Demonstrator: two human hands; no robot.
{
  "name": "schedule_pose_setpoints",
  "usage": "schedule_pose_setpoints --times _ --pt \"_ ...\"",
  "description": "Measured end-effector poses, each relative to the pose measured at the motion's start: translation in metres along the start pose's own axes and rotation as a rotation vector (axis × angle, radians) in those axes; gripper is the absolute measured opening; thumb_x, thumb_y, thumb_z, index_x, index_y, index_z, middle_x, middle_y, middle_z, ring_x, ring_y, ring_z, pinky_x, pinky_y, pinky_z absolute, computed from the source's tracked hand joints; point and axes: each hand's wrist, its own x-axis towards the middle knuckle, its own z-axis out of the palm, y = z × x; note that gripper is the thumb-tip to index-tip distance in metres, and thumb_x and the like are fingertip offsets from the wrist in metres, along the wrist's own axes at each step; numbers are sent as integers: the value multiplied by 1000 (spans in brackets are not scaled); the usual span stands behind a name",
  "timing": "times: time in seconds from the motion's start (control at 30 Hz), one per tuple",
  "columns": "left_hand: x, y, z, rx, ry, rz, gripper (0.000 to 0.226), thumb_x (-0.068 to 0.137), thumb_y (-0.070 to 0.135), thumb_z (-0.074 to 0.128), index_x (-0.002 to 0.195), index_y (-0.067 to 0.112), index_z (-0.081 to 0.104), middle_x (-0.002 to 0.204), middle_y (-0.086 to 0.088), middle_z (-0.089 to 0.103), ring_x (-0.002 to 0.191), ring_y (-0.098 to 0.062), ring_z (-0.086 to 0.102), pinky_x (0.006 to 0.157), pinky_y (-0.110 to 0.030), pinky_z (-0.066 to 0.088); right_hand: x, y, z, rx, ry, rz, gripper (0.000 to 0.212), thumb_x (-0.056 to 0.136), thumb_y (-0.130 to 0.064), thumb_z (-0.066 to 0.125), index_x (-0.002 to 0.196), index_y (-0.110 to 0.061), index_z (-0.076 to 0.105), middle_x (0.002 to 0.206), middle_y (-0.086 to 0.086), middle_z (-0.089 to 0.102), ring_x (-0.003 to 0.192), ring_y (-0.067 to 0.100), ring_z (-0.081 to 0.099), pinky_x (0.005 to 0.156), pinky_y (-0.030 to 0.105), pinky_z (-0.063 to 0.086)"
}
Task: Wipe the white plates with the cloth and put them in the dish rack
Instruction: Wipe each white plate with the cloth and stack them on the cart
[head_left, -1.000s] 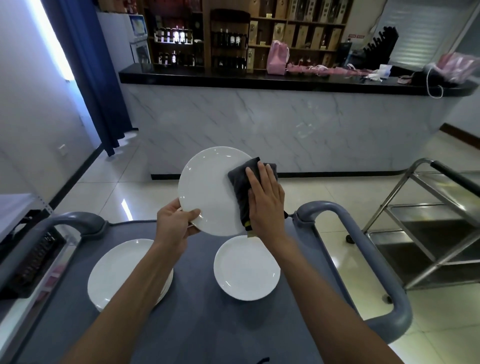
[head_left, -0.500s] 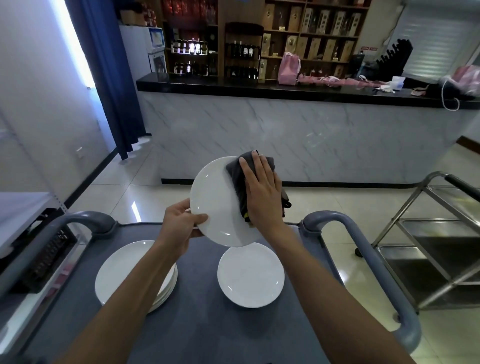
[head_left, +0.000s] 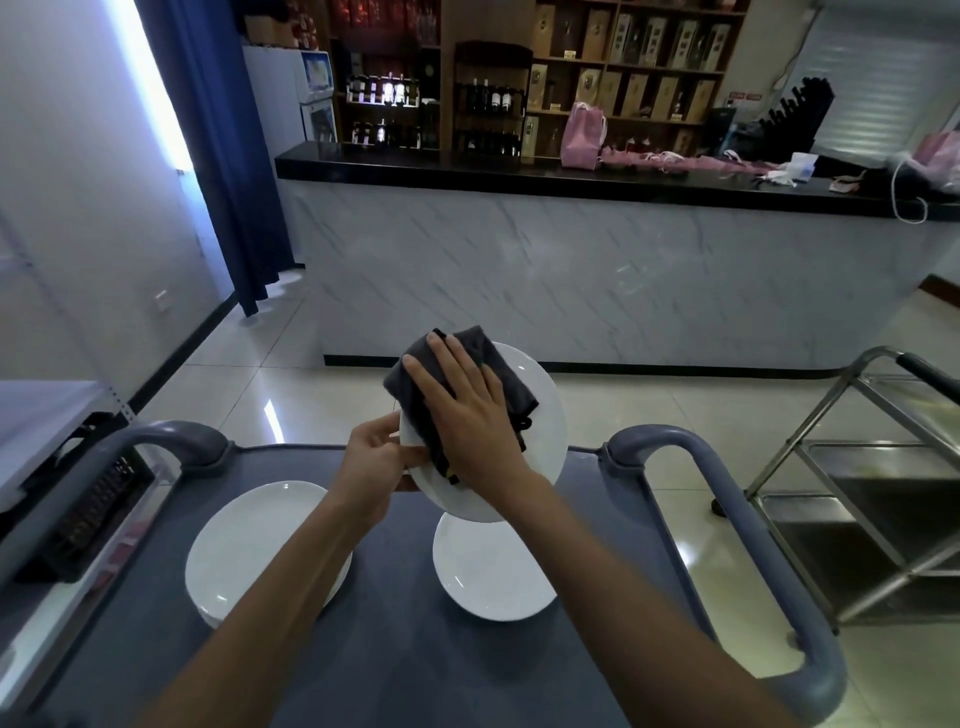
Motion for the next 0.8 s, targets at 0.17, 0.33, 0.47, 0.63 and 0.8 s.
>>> schedule_pose_setpoints --times 0.17,0.33,0.47,0.63,0.8 --pt "2 -4 -2 -50 30 -1 45 83 -15 62 101 22 77 95 -8 78 82 -25 75 60 -38 60 13 13 -7 23 45 51 59 99 -28 49 156 -27 33 167 6 21 155 23 11 121 48 16" --pt "5 -5 -6 -132 120 -28 47 80 -18 59 102 21 76 89 -8 77 74 -25 69 59 -37 59 28 35 -20 6 117 224 49 106 -22 38 155 -26 36 164 4 27 153 22 19 120 48 20" --pt "10 -2 -12 -169 180 -21 46 81 -17 59 99 22 76 88 -6 78 72 -22 70 59 -37 59 25 43 -24 11 125 336 48 108 -21 39 155 -24 36 164 5 28 152 22 22 119 45 24" --pt "14 -1 -22 -218 242 -18 41 82 -16 60 96 20 75 84 -2 78 69 -19 70 58 -33 59 15 37 -21 91 161 461 48 107 -16 41 155 -15 36 162 13 30 148 31 30 117 45 30" --pt "17 2 -35 -274 273 -4 42 83 -17 61 93 22 75 82 1 78 70 -16 72 59 -32 61 6 18 -8 298 250 576 48 107 -15 41 155 -15 36 162 10 28 145 29 30 120 40 27"
